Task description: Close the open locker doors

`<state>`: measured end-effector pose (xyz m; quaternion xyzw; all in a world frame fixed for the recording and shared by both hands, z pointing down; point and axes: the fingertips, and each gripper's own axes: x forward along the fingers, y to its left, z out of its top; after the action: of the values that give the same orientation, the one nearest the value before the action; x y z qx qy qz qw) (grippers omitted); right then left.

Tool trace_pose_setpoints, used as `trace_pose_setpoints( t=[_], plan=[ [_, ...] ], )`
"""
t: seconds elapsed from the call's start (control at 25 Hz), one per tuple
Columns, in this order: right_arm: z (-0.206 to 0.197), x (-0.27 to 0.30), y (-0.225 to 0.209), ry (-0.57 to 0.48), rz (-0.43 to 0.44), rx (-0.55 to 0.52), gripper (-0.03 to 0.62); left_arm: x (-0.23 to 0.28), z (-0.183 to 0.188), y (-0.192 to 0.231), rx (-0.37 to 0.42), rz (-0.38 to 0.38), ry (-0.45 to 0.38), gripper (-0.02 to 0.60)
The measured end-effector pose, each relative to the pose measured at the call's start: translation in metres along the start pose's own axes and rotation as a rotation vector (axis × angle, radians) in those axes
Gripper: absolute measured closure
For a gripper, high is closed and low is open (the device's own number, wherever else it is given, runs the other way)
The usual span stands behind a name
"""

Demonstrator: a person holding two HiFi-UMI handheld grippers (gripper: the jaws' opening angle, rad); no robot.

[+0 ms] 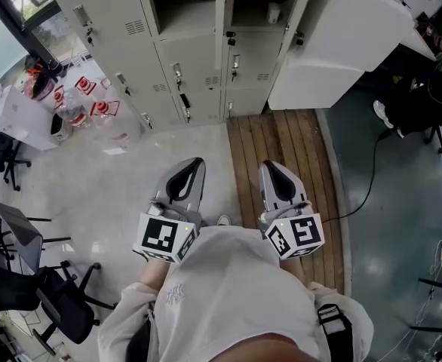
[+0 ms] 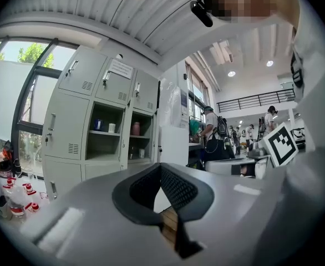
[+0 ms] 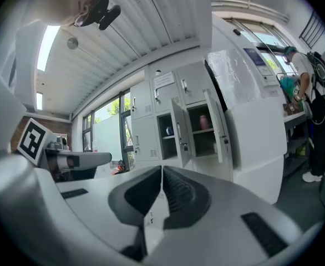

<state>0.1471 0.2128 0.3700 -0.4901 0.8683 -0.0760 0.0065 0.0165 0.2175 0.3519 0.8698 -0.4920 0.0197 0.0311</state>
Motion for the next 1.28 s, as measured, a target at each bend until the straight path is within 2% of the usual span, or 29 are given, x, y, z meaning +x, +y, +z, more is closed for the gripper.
trace_pose_setpoints(
  t=[0.24,0.4,0.64,1.08,1.28],
  plan=[
    [0.007,0.001,-0.003,0.007,0.01,-0.018,0.577,0.002,0.003,-0.004,0.002,-0.008,0.006,0.572],
    [0.016,0.013,0.003,-0.038,0.038,-0.024,0.576,0.004,0.006,0.01,0.004,0.006,-0.008,0.572],
    [0.01,0.034,0.012,-0.005,0.044,-0.028,0.577,0.01,-0.005,0.03,-0.031,-0.008,0.011,0.572],
    [0.028,0.12,0.013,-0.009,-0.003,-0.012,0.577,0.055,0.017,0.114,-0.026,-0.042,-0.001,0.574],
    [0.028,0.147,0.01,-0.022,-0.02,-0.009,0.577,0.077,0.015,0.136,-0.031,-0.079,0.004,0.572]
  ],
)
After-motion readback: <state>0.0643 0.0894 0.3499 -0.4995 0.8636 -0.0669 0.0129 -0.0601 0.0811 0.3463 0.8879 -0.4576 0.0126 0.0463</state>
